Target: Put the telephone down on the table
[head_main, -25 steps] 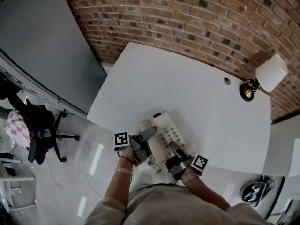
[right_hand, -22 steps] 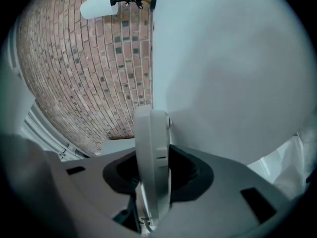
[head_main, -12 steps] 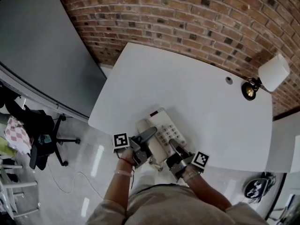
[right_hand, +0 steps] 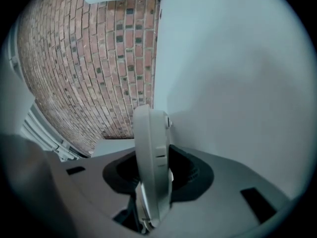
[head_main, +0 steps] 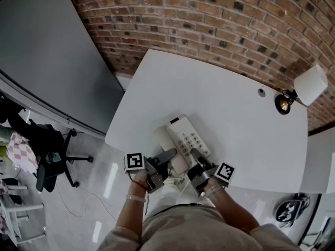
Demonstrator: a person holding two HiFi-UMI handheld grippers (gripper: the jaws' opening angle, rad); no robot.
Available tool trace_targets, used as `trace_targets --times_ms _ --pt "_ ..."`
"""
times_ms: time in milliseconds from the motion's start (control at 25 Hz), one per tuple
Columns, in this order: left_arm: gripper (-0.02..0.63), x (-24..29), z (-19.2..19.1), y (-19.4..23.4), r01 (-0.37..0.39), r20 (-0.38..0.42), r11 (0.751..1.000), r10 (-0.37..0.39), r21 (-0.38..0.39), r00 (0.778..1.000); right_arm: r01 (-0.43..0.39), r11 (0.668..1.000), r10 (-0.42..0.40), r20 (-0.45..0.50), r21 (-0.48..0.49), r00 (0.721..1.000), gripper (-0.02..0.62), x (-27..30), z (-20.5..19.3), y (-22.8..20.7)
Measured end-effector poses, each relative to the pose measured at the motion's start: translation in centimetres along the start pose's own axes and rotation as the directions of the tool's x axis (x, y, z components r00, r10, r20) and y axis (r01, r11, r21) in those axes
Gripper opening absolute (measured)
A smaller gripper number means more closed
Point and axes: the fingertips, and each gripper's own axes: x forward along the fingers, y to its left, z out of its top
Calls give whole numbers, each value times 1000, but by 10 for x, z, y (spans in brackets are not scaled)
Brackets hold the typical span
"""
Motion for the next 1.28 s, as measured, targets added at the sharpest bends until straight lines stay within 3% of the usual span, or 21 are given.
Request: trace_targets --times_ms 120,240,400,440,480,600,640,800,840,880,1040,1200,1280 --pt "453 -15 0 2 -39 -40 996 42 79 998 -5 1000 5 15 4 1000 144 15 4 3" --pt "451 -31 8 1 -103 -24 981 108 164 994 -5 1000 5 29 -3 1000 144 31 9 6" --pt "445 -50 25 -6 -168 32 943 166 288 986 5 1000 -5 44 -8 999 143 53 12 10" --pt "429 -54 31 -8 -186 57 927 177 325 982 9 1000 -8 46 -10 999 143 58 13 11" --pt "371 -59 37 -11 -214 93 906 193 364 977 11 1000 -11 47 -12 999 144 64 13 12" --pt "53 -73 56 -22 -305 221 810 222 501 950 29 999 -28 53 -20 998 144 78 12 15" --pt "5 -76 59 -29 -321 251 762 213 563 944 36 999 -34 56 -25 998 144 83 12 16" --pt "5 -76 57 -49 -360 278 491 236 793 931 30 999 -27 65 -39 998 144 106 10 22" --pt "5 -75 56 -50 -366 278 446 252 817 927 41 998 -38 68 -41 997 144 111 9 22" --pt "5 -75 55 -50 -367 277 425 260 827 925 59 997 -56 72 -43 996 144 114 8 22" --pt "5 -76 53 -55 -332 257 453 220 828 941 131 989 -127 66 -63 990 152 122 5 20" --pt "5 -77 52 -57 -325 262 444 197 835 945 164 983 -159 64 -79 985 164 126 4 17" --pt "5 -81 51 -57 -325 266 454 189 830 945 194 976 -188 73 -97 980 170 126 4 15"
